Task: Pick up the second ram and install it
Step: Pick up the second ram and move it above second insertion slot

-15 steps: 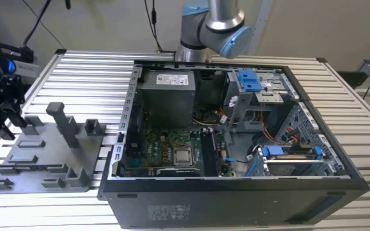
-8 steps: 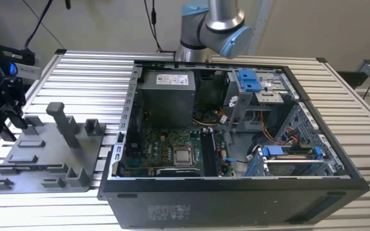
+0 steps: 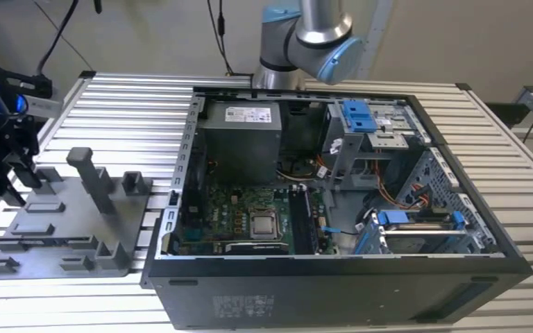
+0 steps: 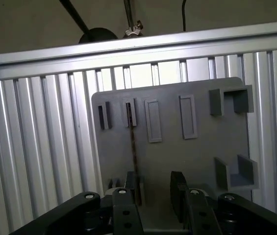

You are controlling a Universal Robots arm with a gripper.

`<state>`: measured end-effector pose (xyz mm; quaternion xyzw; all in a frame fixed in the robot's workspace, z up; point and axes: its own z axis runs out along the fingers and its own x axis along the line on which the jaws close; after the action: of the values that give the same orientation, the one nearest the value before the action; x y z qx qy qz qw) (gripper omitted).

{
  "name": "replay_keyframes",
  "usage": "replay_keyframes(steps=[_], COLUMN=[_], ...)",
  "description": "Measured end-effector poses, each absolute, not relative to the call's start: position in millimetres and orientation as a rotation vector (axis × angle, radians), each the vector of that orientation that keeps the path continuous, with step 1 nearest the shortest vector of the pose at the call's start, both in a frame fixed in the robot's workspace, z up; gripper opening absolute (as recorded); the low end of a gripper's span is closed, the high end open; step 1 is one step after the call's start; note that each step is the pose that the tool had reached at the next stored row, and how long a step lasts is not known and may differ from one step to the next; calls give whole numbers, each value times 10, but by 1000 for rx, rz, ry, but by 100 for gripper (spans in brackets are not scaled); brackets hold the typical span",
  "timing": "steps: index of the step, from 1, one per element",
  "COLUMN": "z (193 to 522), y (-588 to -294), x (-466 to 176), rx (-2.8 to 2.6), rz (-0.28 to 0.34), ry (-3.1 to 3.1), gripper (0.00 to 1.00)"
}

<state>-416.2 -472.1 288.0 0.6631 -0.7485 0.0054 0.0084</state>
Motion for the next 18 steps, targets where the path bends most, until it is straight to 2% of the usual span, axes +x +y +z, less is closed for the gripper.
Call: replay_keyframes(steps=[18], z=[2752], y=[-4721], x=[-4162], rx=[2072], rz=[17], ry=[-2339], gripper=[42])
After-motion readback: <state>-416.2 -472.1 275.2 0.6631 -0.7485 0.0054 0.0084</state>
